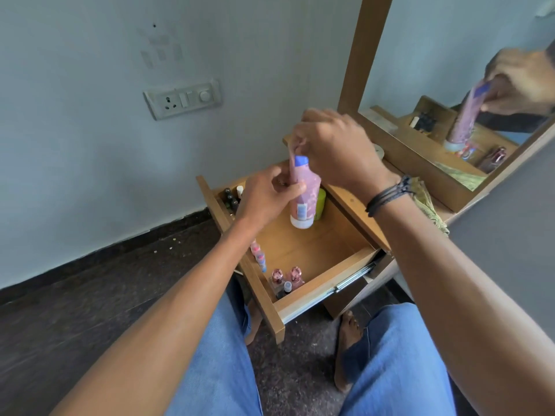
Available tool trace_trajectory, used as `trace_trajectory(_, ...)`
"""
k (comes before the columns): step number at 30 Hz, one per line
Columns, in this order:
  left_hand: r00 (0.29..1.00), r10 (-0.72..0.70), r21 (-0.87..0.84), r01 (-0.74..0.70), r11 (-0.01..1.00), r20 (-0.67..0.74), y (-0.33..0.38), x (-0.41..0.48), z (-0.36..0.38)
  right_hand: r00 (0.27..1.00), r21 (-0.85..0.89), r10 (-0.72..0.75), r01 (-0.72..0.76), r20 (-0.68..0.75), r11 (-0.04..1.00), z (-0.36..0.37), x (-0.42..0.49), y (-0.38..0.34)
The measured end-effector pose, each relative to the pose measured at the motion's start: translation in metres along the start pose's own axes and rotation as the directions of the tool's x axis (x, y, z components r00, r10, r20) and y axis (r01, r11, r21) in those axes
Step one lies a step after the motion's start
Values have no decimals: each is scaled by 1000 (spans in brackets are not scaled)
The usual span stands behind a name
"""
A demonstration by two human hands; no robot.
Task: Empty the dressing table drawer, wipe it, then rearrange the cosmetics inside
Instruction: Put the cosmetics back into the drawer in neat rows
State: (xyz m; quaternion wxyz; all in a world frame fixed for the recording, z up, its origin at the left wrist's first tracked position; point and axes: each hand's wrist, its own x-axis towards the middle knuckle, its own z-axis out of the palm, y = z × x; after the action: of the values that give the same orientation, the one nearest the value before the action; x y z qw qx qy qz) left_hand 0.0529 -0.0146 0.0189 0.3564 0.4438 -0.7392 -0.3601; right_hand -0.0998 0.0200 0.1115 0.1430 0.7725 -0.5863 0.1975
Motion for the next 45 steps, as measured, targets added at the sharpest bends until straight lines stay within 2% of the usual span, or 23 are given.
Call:
trace_trajectory(2, 997, -71, 27, 70, 997, 28, -10, -5, 2, 999, 75, 26, -29, 40, 997, 20, -3, -6)
trace_trajectory(5, 979, -195, 51, 193, 980, 53, -22, -9, 3, 986, 210, 154, -165, 71, 964, 48, -13, -8)
trace_trajectory(8, 951, -307, 7, 307, 952, 44, -34, -11, 1, 944, 311, 311, -330, 112, 891, 71, -32, -9)
trace_trajectory(10, 935, -352, -15, 353, 935, 43, -41, -11, 0, 907, 361, 377, -421, 189, 832, 84, -48, -12)
trace_trajectory(15, 912, -410, 74, 407, 911, 27, -54, -11, 1, 771, 484, 454, -635, 446, 603, 114, -84, -23)
trace_trajectory(20, 899, -438, 114, 433, 894, 22, -60, -14, 8, 735, 531, 454, -678, 504, 509, 134, -103, -29)
trace_trajectory(24, 911, -412, 293, 391, 872, 11, -58, -15, 11, 728, 529, 449, -685, 518, 500, 142, -110, -32)
trace_trajectory(33, 931, -361, 387, 349, 853, -43, -53, -16, 16, 732, 506, 437, -679, 522, 532, 143, -110, -33)
trace_trajectory(37, 939, -343, 346, 335, 876, -42, -54, -18, 15, 733, 512, 456, -680, 505, 525, 144, -112, -32)
trace_trajectory(41, 955, -297, 264, 291, 919, -16, -57, -22, 12, 713, 510, 414, -698, 567, 503, 143, -109, -30)
trace_trajectory(45, 969, -235, 222, 215, 951, 70, -54, -28, 11, 684, 445, 371, -706, 627, 551, 147, -109, -31)
